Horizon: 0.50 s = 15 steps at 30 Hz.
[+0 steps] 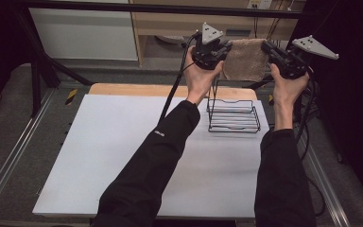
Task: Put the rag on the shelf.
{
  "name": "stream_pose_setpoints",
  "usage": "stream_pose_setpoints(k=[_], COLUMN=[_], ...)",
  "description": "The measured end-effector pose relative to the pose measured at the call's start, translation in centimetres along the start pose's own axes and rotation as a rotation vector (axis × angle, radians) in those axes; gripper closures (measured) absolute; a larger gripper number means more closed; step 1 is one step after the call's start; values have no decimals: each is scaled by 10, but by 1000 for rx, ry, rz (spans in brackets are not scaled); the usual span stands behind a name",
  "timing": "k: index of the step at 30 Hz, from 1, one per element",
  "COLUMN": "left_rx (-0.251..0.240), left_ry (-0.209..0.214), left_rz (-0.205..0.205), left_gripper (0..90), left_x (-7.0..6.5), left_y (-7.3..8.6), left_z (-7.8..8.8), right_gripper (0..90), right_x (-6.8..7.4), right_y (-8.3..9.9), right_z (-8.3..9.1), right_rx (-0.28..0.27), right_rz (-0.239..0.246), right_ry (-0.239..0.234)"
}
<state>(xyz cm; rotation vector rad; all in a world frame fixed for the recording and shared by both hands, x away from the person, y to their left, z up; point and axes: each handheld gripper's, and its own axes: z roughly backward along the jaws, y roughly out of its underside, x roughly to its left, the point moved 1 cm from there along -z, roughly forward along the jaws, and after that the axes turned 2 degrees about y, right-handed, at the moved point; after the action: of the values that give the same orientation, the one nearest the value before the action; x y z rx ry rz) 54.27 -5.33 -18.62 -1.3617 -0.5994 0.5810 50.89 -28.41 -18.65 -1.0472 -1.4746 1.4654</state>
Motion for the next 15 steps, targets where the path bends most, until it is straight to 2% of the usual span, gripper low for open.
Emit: stream_pose_setpoints(k=[7, 15], left_rx=[12, 40], left_ry=[17, 37], left_rz=[-9, -34], left_gripper=[854, 854], left_x=[0, -6], left_y=[10, 21], left_z=[-3, -3], right_gripper=[868, 867], right_x=[-2, -6], right_y=[12, 28], right_z=[-2, 3], right_rx=[33, 58], right_rz=[14, -5], right_ry=[-5, -21])
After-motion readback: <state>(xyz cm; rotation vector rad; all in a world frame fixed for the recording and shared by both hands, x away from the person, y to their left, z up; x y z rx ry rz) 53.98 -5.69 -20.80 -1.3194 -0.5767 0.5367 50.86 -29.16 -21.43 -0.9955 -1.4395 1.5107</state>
